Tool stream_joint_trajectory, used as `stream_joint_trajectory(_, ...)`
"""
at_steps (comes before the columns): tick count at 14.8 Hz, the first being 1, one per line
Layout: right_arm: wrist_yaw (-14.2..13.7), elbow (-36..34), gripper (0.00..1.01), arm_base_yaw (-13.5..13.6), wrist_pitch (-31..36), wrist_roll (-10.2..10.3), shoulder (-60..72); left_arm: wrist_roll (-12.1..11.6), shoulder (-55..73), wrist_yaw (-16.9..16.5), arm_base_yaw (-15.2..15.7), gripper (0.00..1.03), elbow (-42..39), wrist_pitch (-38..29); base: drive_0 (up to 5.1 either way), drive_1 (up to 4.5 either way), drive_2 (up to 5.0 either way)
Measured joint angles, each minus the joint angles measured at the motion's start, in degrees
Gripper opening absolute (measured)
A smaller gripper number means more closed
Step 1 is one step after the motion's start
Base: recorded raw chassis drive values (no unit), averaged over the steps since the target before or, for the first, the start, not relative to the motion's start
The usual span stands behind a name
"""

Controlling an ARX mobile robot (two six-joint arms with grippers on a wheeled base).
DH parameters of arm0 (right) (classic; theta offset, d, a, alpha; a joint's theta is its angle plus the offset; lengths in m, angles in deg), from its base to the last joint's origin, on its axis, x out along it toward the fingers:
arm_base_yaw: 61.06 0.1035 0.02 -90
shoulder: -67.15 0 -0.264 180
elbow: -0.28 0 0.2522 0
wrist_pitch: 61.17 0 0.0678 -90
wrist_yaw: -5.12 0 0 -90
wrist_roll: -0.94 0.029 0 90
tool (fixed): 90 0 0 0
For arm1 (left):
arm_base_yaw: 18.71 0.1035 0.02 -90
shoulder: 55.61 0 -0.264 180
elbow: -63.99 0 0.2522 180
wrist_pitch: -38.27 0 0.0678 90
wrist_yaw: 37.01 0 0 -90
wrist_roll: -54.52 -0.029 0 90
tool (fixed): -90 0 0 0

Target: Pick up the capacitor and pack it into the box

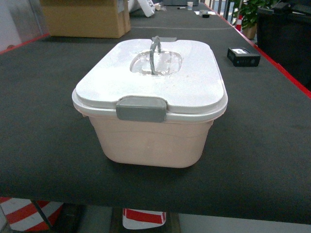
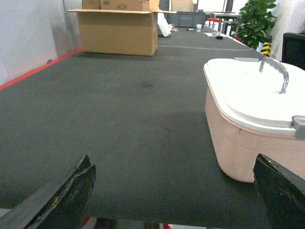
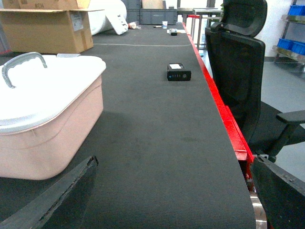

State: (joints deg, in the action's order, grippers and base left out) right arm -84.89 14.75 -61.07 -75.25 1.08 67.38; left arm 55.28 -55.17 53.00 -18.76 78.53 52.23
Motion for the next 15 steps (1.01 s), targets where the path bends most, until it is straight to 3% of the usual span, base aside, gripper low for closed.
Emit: stream_joint_trajectory(15,0.0,0.0,0.98,0.0,0.0,0.0,0.0,0.0,0.0,0.0,0.0,0.98,0.0,0.0,0.0,0.00,0.0)
